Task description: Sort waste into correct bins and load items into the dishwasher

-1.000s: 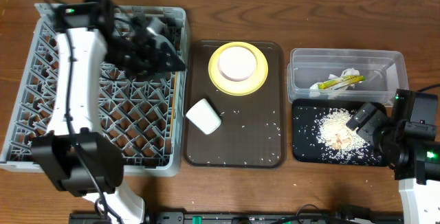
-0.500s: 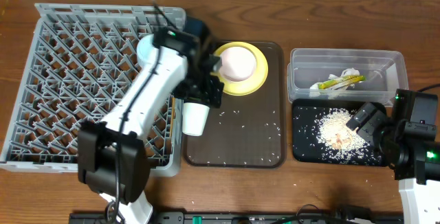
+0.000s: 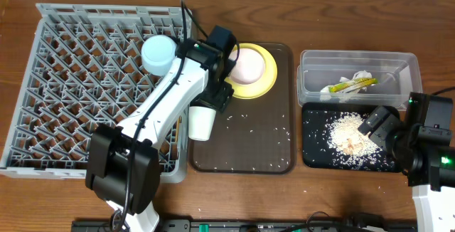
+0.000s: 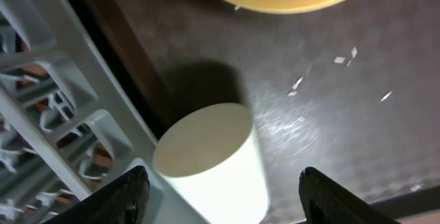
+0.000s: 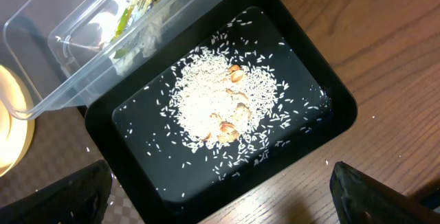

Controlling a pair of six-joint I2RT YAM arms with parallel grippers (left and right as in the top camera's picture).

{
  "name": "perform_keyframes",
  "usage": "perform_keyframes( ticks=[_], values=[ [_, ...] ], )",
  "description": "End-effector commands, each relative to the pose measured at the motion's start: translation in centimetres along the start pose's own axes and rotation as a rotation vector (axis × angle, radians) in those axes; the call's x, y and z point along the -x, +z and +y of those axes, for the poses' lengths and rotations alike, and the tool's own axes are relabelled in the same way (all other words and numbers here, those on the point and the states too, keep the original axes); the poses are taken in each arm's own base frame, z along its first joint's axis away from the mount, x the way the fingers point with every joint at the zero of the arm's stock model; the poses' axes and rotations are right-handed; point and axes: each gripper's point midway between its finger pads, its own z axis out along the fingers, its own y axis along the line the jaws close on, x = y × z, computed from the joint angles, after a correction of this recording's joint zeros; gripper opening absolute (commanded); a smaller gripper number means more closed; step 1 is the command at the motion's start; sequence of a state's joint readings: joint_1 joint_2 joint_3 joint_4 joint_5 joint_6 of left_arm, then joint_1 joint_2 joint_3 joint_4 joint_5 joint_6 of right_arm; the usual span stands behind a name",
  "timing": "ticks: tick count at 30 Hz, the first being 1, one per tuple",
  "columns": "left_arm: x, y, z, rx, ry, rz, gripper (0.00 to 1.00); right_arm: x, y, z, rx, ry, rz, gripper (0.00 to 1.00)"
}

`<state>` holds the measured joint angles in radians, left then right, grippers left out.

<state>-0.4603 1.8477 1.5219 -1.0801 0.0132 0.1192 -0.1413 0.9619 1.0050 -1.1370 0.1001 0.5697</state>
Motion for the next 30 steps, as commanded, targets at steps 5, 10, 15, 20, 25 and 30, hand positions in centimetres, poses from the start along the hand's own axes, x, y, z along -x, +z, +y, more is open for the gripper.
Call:
perform_keyframes(
  ticks=[5,10,15,20,25,30],
  values=[
    [-1.9,0.0,-1.3,-0.082,0.298,0.058,0.82,0.3,-0.2,-0.1,0.0,0.01,-0.008,0.99],
    [-3.6,0.4,-2.1,-0.148,0.403,0.13,0.98,0.3,-0.2,-0.1,0.0,0.01,-0.008,0.99],
    [-4.9,1.3,-2.9,-0.224,0.476,0.195,0.98,0.3,-0.2,-0.1,0.0,0.01,-0.008,0.99],
    [-5.5,2.7,-3.6,-0.298,0.57,0.238,0.98,0.3,-0.2,-0.1,0.0,0.01,-0.008,0.99],
    [-5.6,3.6,-3.4,-0.29,0.581,0.261,0.98,0.3,-0.2,-0.1,0.0,0.01,-0.008,0.99],
    [-5.4,3.2,-5.1,-0.387,0.561,0.227,0.98,0.3,-0.2,-0.1,0.0,0.01,-0.008,0.99]
  ],
)
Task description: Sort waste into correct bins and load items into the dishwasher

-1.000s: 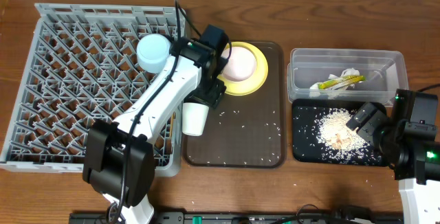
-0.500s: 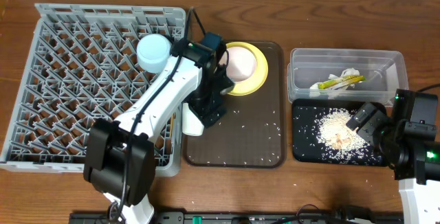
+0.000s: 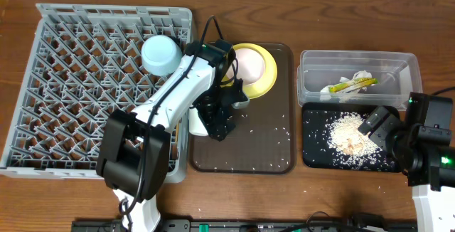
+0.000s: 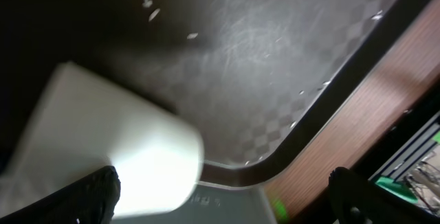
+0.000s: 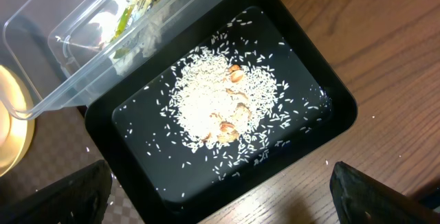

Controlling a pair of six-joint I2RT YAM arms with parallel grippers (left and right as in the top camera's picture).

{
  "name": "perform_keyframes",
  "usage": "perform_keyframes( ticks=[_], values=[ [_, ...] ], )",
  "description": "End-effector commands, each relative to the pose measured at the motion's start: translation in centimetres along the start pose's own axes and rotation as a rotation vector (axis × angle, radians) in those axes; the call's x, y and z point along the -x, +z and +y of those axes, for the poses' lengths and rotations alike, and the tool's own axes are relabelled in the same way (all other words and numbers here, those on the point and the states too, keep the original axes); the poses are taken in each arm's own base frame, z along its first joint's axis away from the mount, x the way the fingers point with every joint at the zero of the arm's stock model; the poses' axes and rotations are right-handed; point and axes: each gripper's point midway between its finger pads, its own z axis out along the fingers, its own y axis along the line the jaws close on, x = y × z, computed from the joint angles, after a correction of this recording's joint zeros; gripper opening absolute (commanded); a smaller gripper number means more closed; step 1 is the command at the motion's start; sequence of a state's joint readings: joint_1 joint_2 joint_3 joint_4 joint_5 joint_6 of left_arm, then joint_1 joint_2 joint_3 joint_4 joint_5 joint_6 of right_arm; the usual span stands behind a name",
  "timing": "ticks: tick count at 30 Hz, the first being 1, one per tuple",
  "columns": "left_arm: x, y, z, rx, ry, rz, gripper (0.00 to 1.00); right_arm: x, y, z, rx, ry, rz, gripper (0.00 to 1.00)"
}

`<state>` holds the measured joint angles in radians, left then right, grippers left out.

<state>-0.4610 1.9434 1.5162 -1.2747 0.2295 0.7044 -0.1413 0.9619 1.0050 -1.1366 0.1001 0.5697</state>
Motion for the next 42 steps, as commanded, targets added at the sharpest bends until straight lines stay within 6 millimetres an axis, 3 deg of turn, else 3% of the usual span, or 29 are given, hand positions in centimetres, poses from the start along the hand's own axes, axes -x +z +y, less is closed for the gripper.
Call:
perform_keyframes(
  ticks=[1,8,13,16,18,21,23,28,32,42],
  values=[
    [0.7,1.4,-0.8,-0.098,0.01,-0.022,0.98,0.3,-0.2,-0.1,0.0,0.01,-0.008,0.99],
    [1.7,0.8,-0.6,-0.09,0.018,-0.064,0.98,0.3,-0.2,-0.1,0.0,0.01,-0.008,0.99],
    [2.9,-1.8,0.4,-0.011,0.037,-0.117,0.98,0.3,-0.2,-0.1,0.0,0.01,-0.007,0.99],
    [2.4,-2.8,2.0,0.099,0.033,-0.091,0.98,0.3,-0.2,-0.1,0.0,0.01,-0.008,0.99],
    [2.0,-2.9,2.8,0.145,0.028,-0.065,1.0,0.3,-0.2,-0.1,0.0,0.01,-0.008,0.99],
    [2.5,-3.0,3.5,0.176,0.038,-0.081,0.85,0.3,-0.2,-0.1,0.0,0.01,-0.008,0.99],
    [3.0,-3.1,3.8,0.193,0.064,-0.099,0.83,0.3,-0.2,-0.1,0.0,0.01,-0.008,0.99],
    [3.8,-2.9,4.6,0.225,0.112,-0.124,0.91,0.3,-0.2,-0.1,0.0,0.01,-0.007,0.99],
    [3.5,-2.6,5.4,0.245,0.1,-0.123,0.91,0.3,-0.2,-0.1,0.0,0.01,-0.008,0.99],
    [1.1,-2.3,6.7,0.212,0.084,-0.093,0.91,0.3,-0.2,-0.1,0.0,0.01,-0.008,0.99]
  ],
)
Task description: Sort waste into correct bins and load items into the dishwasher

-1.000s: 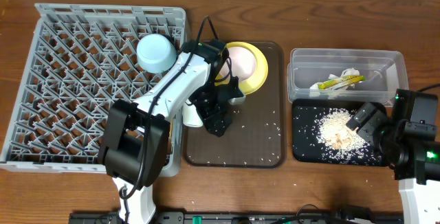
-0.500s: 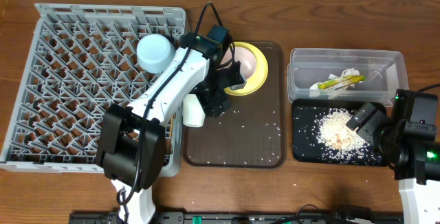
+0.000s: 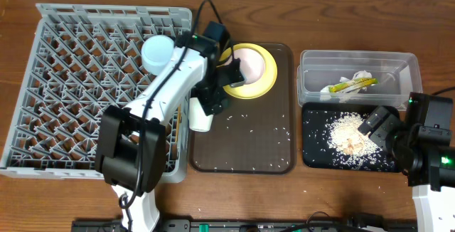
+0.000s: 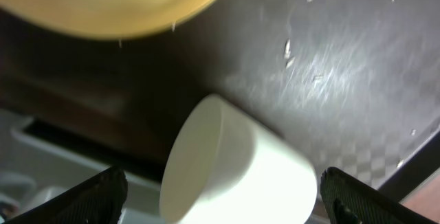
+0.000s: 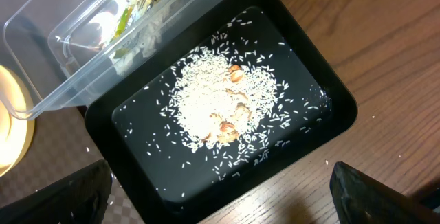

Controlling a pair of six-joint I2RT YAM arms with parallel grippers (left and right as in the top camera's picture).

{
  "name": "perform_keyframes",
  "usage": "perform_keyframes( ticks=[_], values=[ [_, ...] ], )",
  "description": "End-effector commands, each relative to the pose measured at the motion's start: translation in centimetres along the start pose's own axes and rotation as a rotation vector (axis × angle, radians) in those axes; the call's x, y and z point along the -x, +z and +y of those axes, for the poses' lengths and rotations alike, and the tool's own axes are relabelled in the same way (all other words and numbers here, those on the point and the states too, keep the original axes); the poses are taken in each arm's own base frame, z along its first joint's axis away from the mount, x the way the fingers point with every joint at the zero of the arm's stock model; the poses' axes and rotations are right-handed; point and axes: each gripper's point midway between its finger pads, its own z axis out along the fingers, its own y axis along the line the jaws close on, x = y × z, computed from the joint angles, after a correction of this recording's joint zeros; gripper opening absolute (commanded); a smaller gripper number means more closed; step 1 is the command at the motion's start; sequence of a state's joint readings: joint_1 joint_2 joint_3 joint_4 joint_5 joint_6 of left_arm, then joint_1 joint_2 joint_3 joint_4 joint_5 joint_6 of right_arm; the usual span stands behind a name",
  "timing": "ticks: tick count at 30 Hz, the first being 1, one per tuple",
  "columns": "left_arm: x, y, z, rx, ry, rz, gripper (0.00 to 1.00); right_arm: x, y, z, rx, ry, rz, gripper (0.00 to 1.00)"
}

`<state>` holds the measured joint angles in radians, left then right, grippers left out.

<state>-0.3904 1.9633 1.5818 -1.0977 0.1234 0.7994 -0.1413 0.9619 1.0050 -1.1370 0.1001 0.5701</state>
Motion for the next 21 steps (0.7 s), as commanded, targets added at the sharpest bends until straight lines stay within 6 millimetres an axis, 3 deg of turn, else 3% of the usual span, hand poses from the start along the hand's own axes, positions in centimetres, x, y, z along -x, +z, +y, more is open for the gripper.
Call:
perform_keyframes(
  ticks=[1,8,16,21],
  values=[
    [-1.3,-0.2,-0.3,-0.019,0.041,0.026,0.91,0.3,-0.2,-0.1,0.0,0.009,-0.008,0.99],
    [-1.8,0.0,-2.0,-0.1,0.036,0.032,0.89,0.3,-0.2,-0.1,0.0,0.009,-0.008,0.99],
    [-3.6,-0.3,-4.7,-0.212,0.016,0.102,0.7,0.3,-0.2,-0.1,0.0,0.009,-0.008,0.99],
    [-3.2,-1.1,-8.0,-0.357,0.003,0.079,0.61,0.3,-0.2,-0.1,0.001,0.009,-0.009,0.99]
  ],
)
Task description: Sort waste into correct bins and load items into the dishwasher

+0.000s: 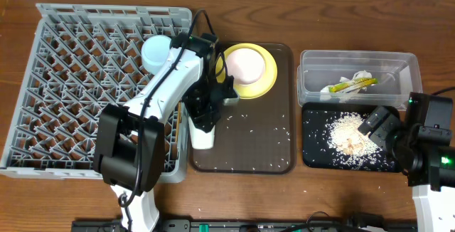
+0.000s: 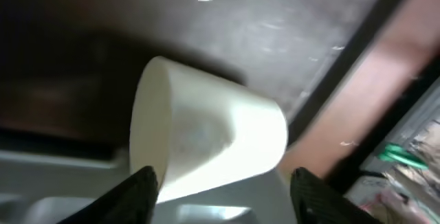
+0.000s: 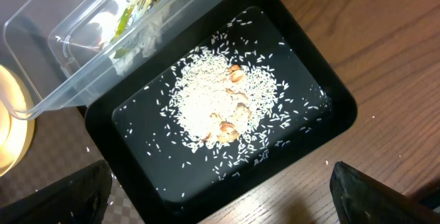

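A white paper cup [image 1: 203, 138] sits at the left edge of the brown tray [image 1: 263, 146], beside the grey dish rack [image 1: 85, 111]. My left gripper [image 1: 204, 120] hangs right over it. In the left wrist view the cup [image 2: 206, 141] shows side-on just ahead of the open gripper [image 2: 223, 193], its rim close to the left finger. A light blue cup [image 1: 156, 52] stands in the rack. A pink bowl [image 1: 244, 64] rests on a yellow plate [image 1: 264, 81]. My right gripper [image 3: 220, 200] is open above the black bin [image 3: 137, 114] of rice.
A clear bin [image 1: 313, 90] at the back right holds a yellow wrapper [image 1: 352, 85] and crumpled paper. Rice grains are scattered over the brown tray. The black bin [image 1: 316, 154] lies in front of the clear one. The right arm stands at the table's right front.
My left gripper has moved from beside the yellow plate toward the front, over the white cup, and turned. Its fingers stand closer together. The cup lies slightly nearer the front. The right arm is unchanged.
First my left gripper hung open near the plate with the white cup upright at the tray's left edge. Then it was down beside the cup, further forward. Then it was back by the plate. Now it is over the cup again, with the fingers narrower.
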Controlling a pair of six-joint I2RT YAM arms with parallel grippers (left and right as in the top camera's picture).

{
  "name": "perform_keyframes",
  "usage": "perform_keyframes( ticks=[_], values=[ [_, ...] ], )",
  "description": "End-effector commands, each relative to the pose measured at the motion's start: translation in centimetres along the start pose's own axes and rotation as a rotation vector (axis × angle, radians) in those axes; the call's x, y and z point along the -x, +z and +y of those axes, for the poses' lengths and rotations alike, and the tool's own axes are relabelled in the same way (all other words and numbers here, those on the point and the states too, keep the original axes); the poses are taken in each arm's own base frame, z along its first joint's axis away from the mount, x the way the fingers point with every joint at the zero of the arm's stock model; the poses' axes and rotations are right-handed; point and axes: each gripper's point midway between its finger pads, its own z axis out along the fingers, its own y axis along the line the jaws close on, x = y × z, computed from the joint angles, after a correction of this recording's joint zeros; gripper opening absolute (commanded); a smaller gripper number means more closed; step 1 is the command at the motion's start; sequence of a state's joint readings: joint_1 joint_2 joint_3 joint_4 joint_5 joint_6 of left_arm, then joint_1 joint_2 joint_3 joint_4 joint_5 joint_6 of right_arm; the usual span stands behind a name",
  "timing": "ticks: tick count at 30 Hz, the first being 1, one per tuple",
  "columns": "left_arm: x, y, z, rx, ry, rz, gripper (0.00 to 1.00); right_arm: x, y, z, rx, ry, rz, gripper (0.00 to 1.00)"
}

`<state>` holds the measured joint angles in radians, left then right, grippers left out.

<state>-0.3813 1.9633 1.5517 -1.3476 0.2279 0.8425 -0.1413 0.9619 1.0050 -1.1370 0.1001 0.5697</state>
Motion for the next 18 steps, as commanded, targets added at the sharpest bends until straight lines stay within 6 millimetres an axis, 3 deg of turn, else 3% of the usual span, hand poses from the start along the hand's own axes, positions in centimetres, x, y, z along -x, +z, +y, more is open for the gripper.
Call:
perform_keyframes(
  ticks=[1,5,11,13,18],
  values=[
    [0.9,-0.3,-3.1,-0.117,0.015,-0.054,0.61,0.3,-0.2,-0.1,0.0,0.01,-0.008,0.99],
    [1.3,-0.3,-4.9,-0.187,0.006,-0.061,0.61,0.3,-0.2,-0.1,0.0,0.01,-0.008,0.99],
    [1.2,0.6,-5.5,-0.193,-0.022,-0.033,0.61,0.3,-0.2,-0.1,0.0,0.01,-0.008,0.99],
    [1.1,0.8,-4.7,-0.155,-0.047,-0.021,0.61,0.3,-0.2,-0.1,0.0,0.01,-0.008,0.99],
    [0.8,0.9,-0.2,0.081,-0.215,0.021,0.62,0.3,-0.2,-0.1,0.0,0.01,-0.008,0.99]
  ],
)
